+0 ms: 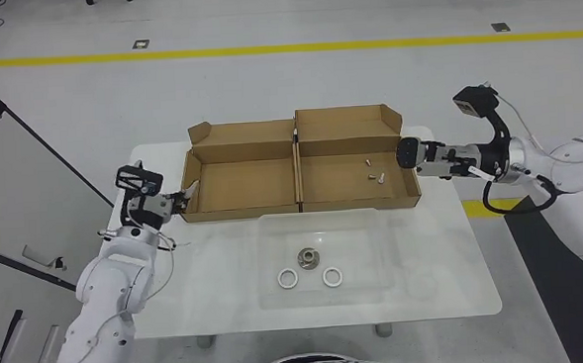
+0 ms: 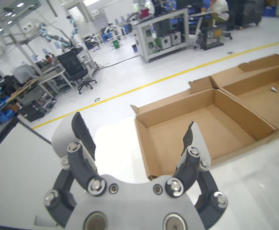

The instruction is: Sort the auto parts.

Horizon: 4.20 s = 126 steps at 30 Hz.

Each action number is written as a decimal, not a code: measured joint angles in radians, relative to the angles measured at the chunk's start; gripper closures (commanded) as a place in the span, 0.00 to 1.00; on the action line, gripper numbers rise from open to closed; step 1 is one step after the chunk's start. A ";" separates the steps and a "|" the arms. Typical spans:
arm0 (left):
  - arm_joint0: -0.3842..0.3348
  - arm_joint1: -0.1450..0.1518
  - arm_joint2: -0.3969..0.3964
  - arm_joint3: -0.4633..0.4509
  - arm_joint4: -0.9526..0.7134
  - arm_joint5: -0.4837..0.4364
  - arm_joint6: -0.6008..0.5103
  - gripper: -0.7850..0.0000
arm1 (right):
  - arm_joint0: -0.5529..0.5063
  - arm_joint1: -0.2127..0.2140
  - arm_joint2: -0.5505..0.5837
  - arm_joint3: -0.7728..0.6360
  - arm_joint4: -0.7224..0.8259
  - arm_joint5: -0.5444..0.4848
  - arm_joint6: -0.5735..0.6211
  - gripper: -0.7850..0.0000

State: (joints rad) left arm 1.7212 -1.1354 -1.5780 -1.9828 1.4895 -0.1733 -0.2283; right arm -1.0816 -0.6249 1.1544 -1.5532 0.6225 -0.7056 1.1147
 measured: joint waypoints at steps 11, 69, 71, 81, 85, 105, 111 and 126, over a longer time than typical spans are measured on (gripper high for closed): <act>-0.054 0.011 0.120 -0.246 0.034 -0.299 -0.353 0.00 | 0.000 0.000 0.000 0.000 0.000 0.000 0.000 0.00; -0.952 -0.151 1.016 0.158 -0.817 -0.111 -1.303 0.00 | 0.000 0.000 0.000 0.000 0.000 0.000 0.000 0.00; -0.986 -0.167 1.047 0.188 -0.832 -0.102 -1.307 0.00 | 0.000 0.000 0.000 0.000 0.000 0.000 0.000 0.00; -1.032 -0.202 1.142 0.268 -0.815 -0.125 -1.293 0.15 | 0.000 0.000 0.000 0.000 0.000 0.000 0.000 0.00; -1.035 -0.210 1.164 0.295 -0.796 -0.132 -1.275 0.30 | 0.000 0.000 0.000 0.000 0.000 0.000 0.000 0.00; -1.061 -0.244 1.255 0.381 -0.754 -0.162 -1.254 0.50 | 0.000 0.000 0.000 0.000 0.000 0.000 0.000 0.00; -1.071 -0.267 1.292 0.426 -0.777 -0.173 -1.246 0.48 | 0.000 0.000 0.000 0.000 0.000 0.000 0.000 0.00; -1.102 -0.325 1.380 0.527 -0.804 -0.184 -1.235 0.53 | 0.000 0.000 0.000 0.000 0.000 0.000 0.000 0.00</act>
State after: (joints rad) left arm 0.6193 -1.4609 -0.1978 -1.4553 0.6852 -0.3570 -1.4631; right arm -1.0816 -0.6249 1.1544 -1.5532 0.6225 -0.7056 1.1147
